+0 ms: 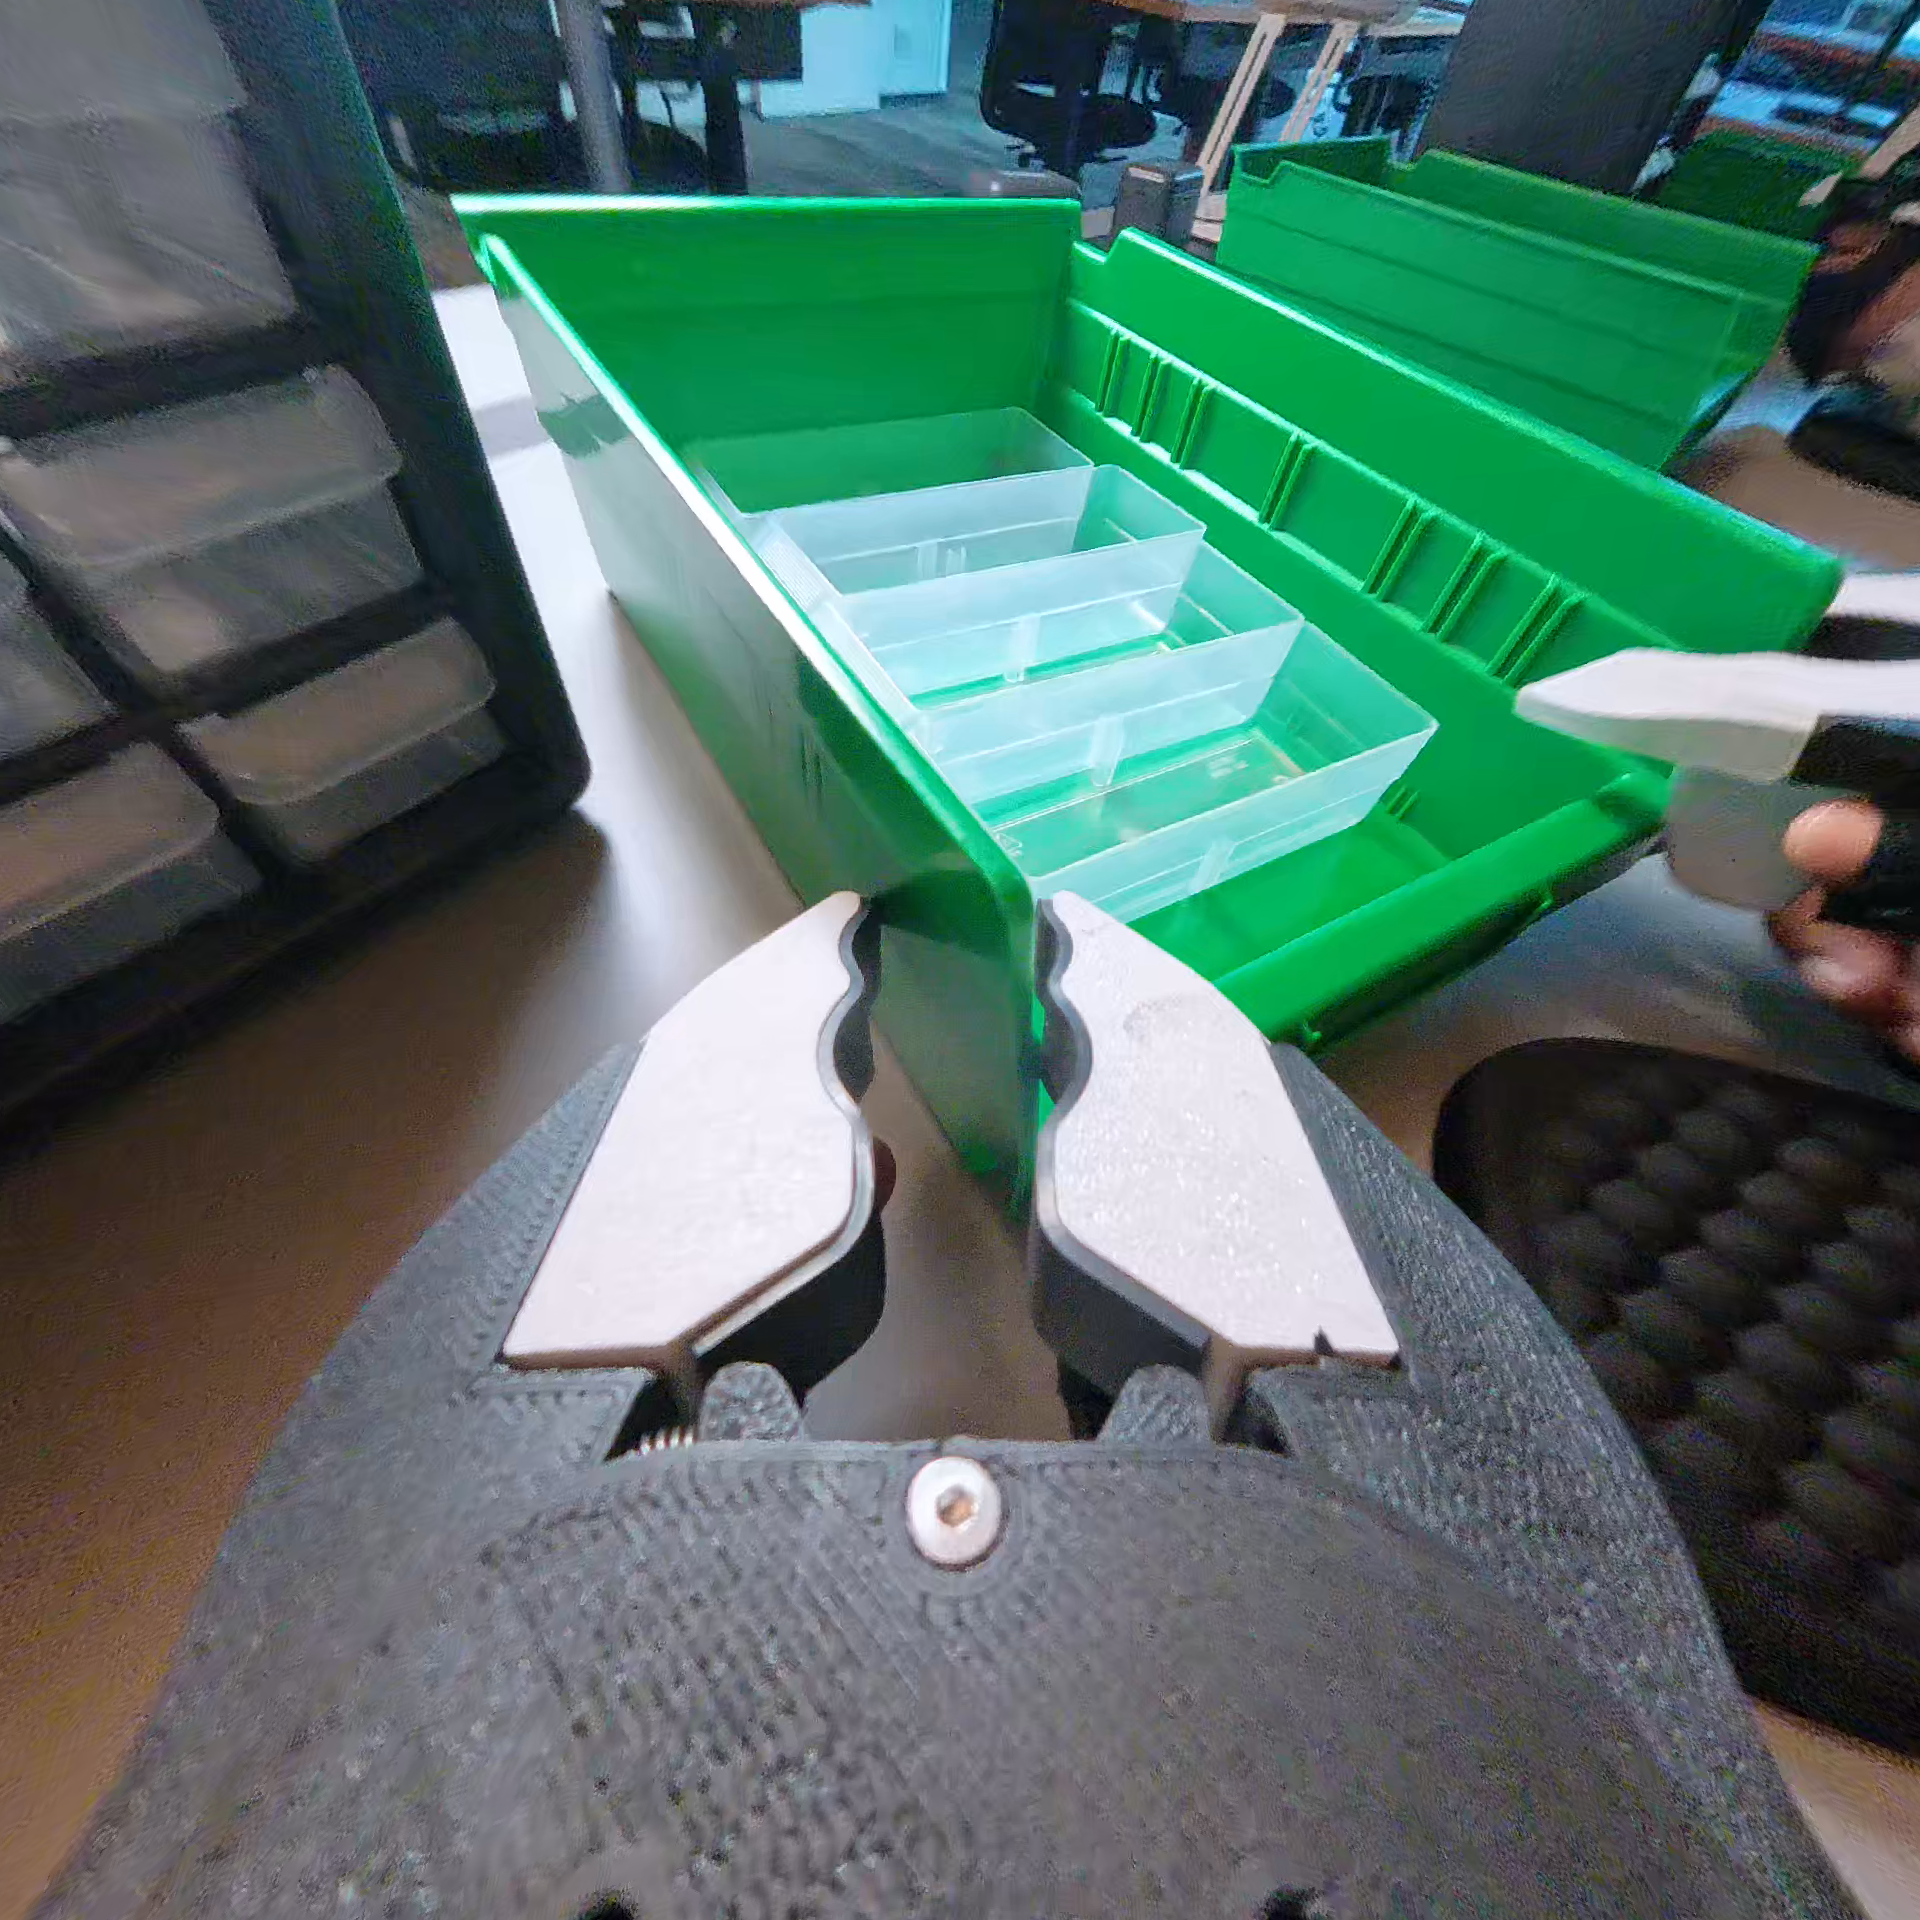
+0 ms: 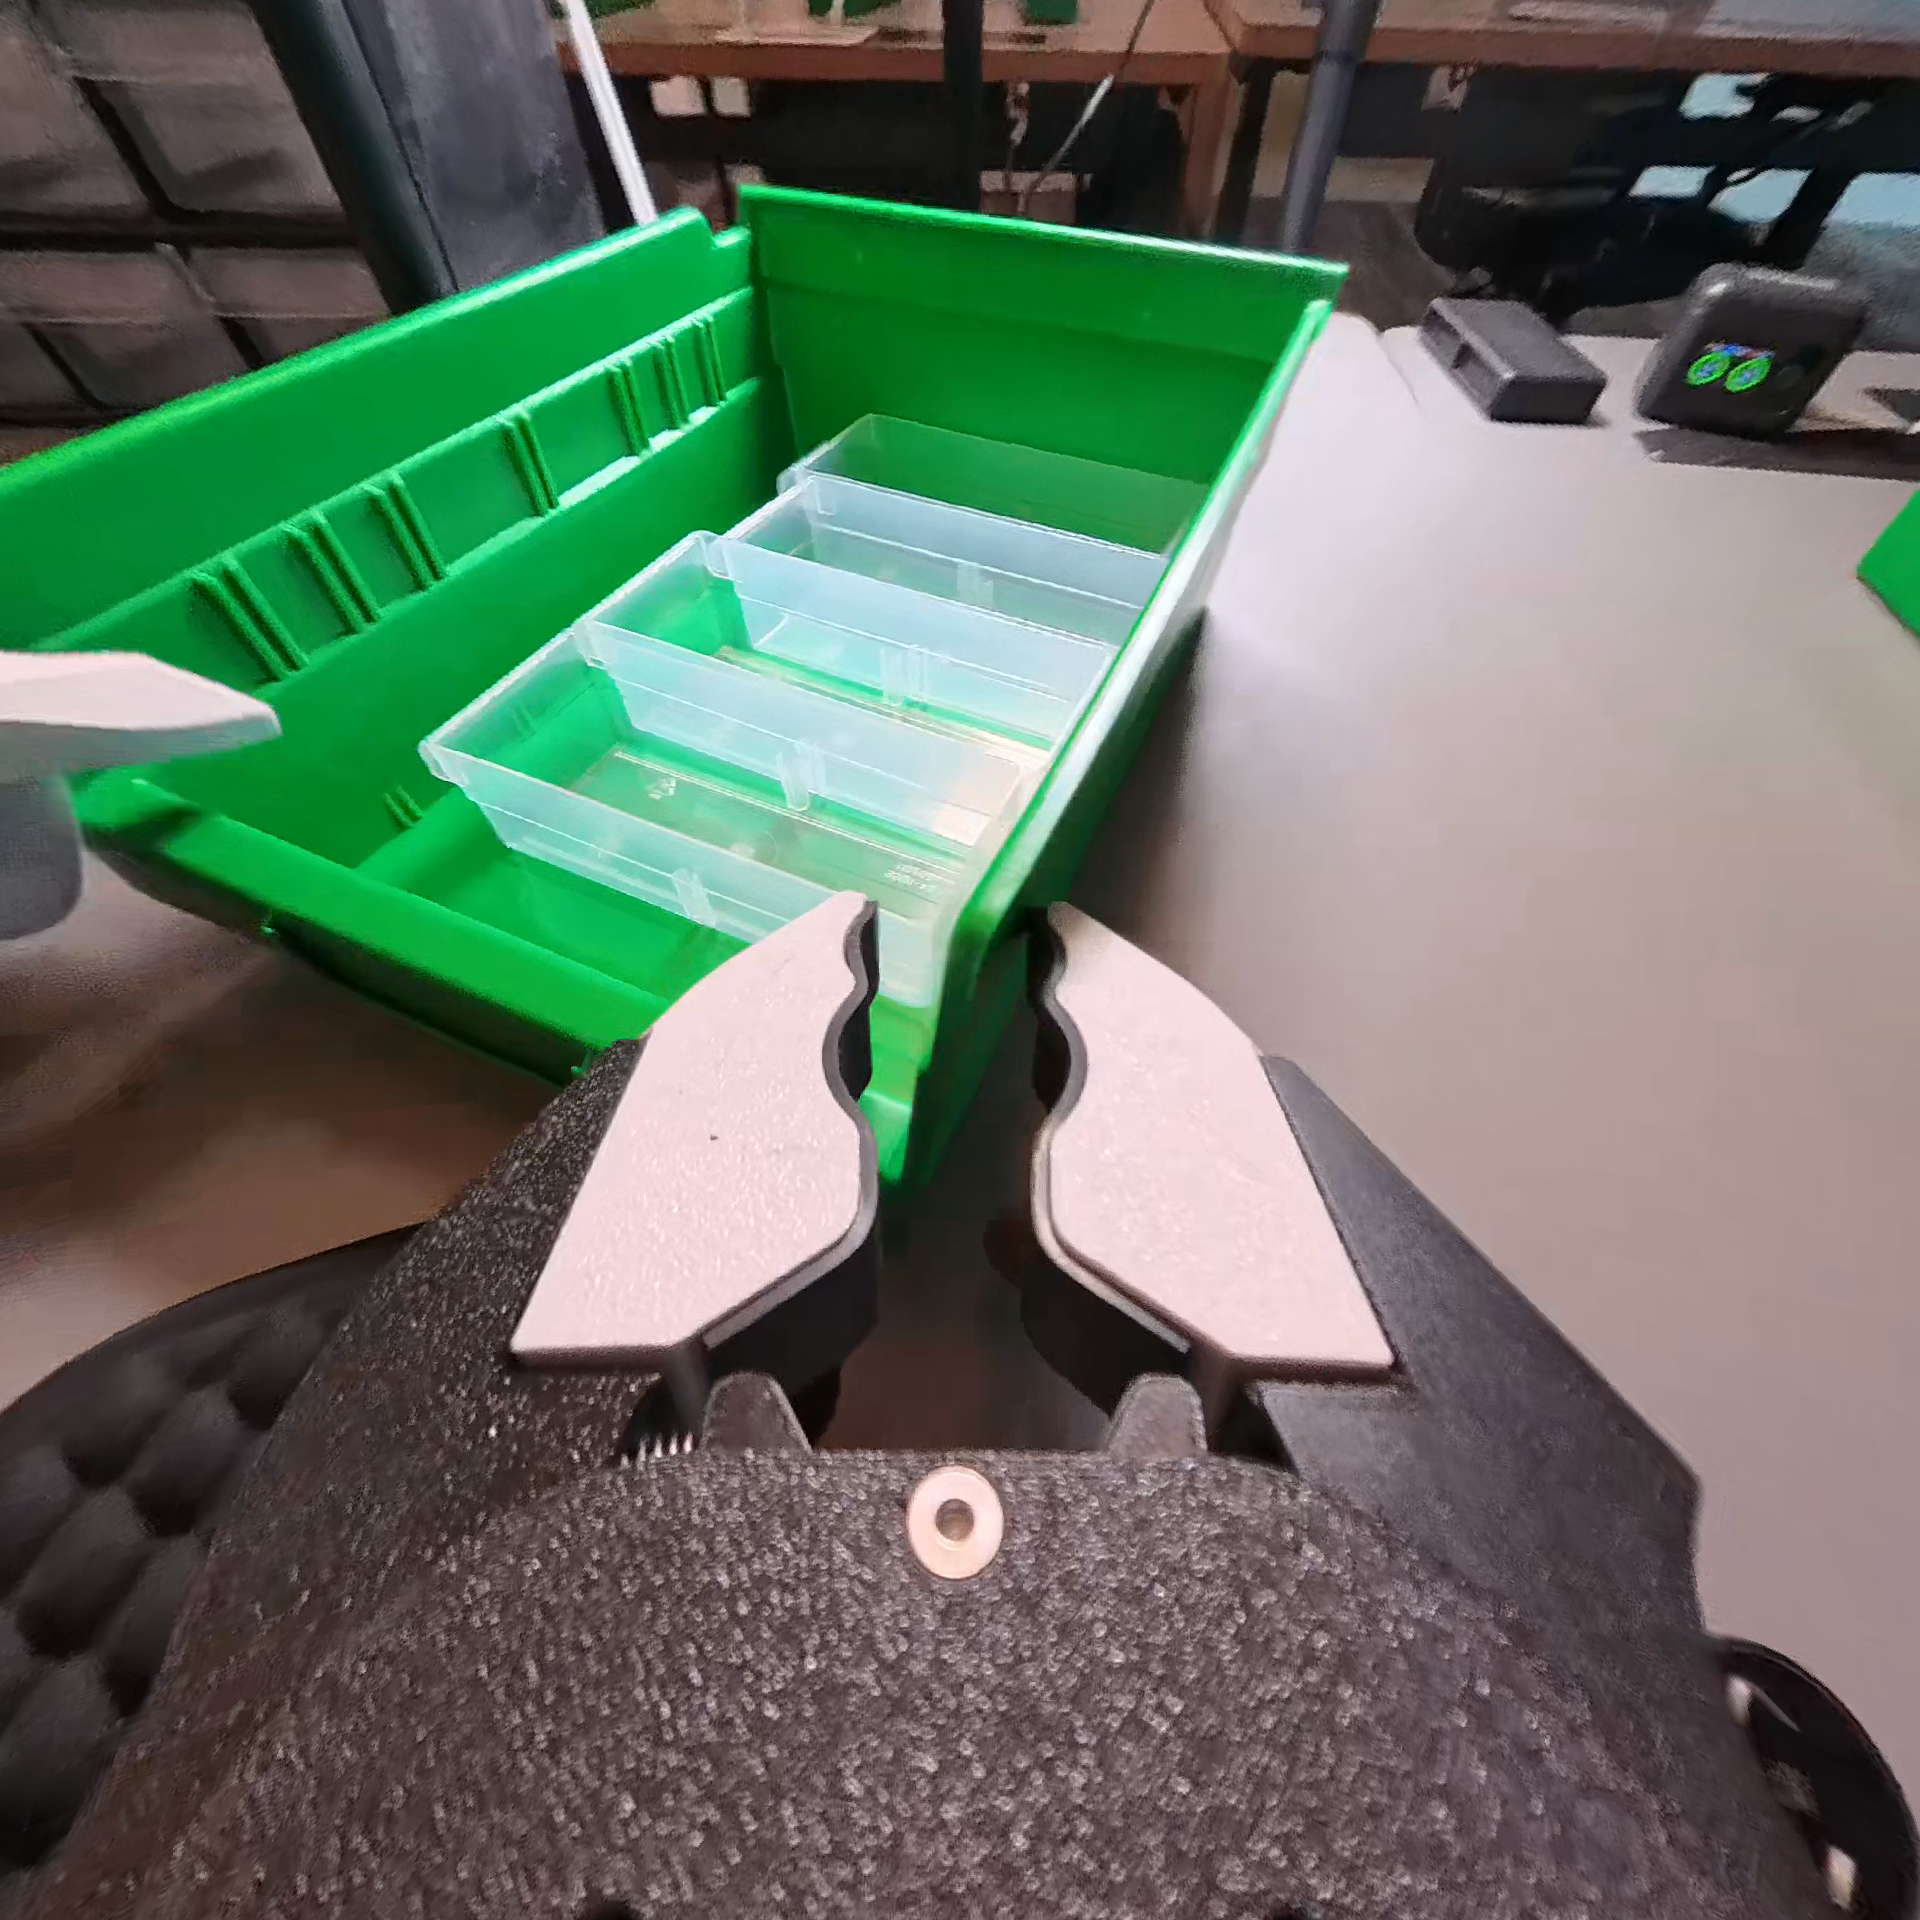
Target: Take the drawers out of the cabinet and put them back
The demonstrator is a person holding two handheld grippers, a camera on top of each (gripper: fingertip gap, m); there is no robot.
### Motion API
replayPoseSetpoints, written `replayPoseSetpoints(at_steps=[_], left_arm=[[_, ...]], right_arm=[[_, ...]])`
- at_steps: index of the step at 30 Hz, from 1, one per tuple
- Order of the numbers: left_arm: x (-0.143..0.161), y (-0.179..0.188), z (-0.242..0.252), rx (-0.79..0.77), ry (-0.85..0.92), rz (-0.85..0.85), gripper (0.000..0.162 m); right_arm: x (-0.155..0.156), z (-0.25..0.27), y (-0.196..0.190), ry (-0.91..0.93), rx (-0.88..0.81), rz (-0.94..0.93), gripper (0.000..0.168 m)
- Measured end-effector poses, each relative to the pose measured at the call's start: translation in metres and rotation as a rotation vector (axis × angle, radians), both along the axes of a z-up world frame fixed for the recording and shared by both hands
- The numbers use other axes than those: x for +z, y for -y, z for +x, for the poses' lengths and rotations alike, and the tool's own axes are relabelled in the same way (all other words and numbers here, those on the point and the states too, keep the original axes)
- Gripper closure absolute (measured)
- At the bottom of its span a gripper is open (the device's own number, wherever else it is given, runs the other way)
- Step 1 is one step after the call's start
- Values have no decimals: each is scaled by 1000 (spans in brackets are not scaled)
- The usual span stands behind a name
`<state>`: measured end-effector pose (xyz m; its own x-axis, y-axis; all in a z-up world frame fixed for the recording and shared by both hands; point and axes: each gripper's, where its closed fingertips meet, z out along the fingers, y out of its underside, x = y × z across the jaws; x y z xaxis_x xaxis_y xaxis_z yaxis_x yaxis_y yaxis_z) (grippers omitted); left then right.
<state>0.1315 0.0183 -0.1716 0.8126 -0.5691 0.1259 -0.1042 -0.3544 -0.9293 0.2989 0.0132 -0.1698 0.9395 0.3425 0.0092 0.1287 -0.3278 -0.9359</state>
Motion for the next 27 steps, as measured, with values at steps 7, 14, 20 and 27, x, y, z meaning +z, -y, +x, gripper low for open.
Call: replayPoseSetpoints(at_steps=[7,14,20,27], left_arm=[[61,17,-3,9,-27,239,143],[179,71,-34,34,-66,453,143],[248,110,-117,171,-52,522,144],[289,166,-274,510,-131,630,148]], right_arm=[[41,7,21,87,-110,108,155],[162,-18,66,119,-52,283,159],[240,-102,81,122,165,375,157],[274,-271,86,43,485,439,156]])
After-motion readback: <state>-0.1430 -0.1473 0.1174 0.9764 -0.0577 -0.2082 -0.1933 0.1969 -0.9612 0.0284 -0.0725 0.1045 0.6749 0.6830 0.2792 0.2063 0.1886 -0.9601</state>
